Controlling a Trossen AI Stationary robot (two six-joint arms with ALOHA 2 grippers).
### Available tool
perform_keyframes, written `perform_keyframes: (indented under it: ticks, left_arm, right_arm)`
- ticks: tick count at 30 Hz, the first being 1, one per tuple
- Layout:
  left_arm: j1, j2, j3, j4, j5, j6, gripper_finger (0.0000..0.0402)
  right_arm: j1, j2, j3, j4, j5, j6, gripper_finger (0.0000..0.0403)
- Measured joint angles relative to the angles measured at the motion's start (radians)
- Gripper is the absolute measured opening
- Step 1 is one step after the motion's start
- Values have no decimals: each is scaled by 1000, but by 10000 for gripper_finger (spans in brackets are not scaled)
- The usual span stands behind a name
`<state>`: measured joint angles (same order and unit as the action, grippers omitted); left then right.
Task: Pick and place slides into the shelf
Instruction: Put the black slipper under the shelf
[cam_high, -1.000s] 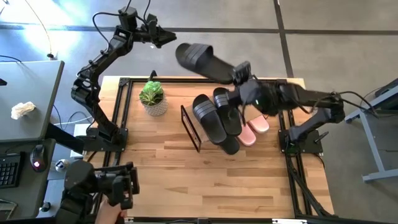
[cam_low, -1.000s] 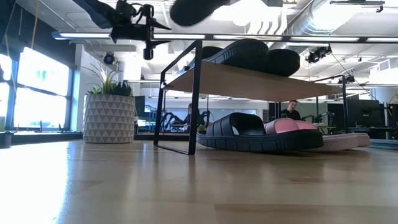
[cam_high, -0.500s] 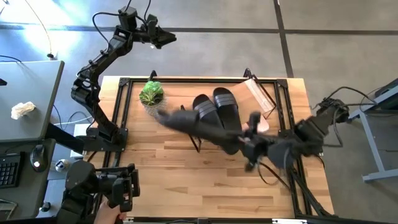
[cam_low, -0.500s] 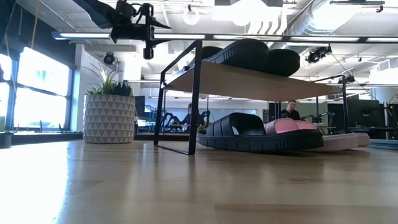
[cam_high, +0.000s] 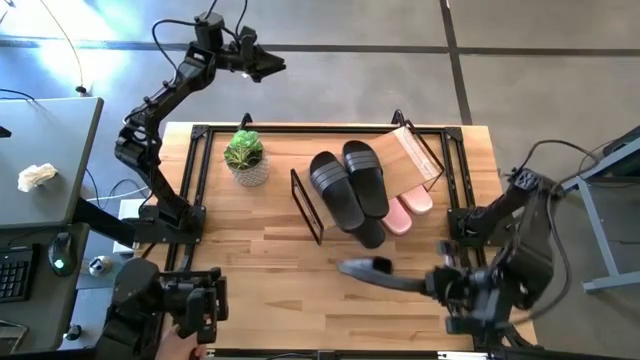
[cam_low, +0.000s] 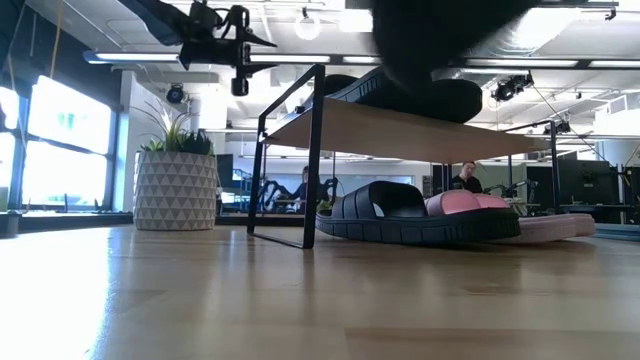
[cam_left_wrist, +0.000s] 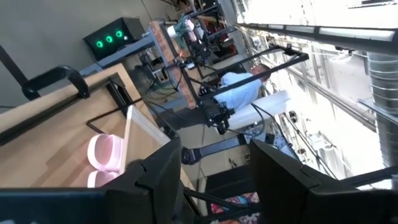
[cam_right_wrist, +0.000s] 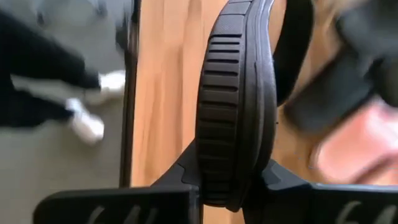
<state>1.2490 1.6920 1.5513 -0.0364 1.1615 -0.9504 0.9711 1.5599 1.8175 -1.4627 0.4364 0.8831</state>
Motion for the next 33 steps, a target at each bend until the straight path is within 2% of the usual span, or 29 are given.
perform_keyframes:
  ticks: [2,6,15,20,23,33]
  left_arm:
    - [-5,0,0,-8,0,0,175]
    - [-21,0,0,-31,-27,2,175]
    - [-32,0,0,-27,-29,3,175]
    - [-32,0,0,-27,-28,3,175]
    - [-32,0,0,-26,-27,3,175]
    - [-32,0,0,-26,-10,3,175]
  right_arm:
    - [27,29,-1,-52,-50,69,33]
    - [56,99,-1,-113,-48,112,33]
    - [29,330,-1,-108,-46,-66,33]
    - [13,434,0,-107,41,-114,44]
    - [-2,492,0,-108,58,-175,37]
    - [-43,674,0,-100,80,-189,40]
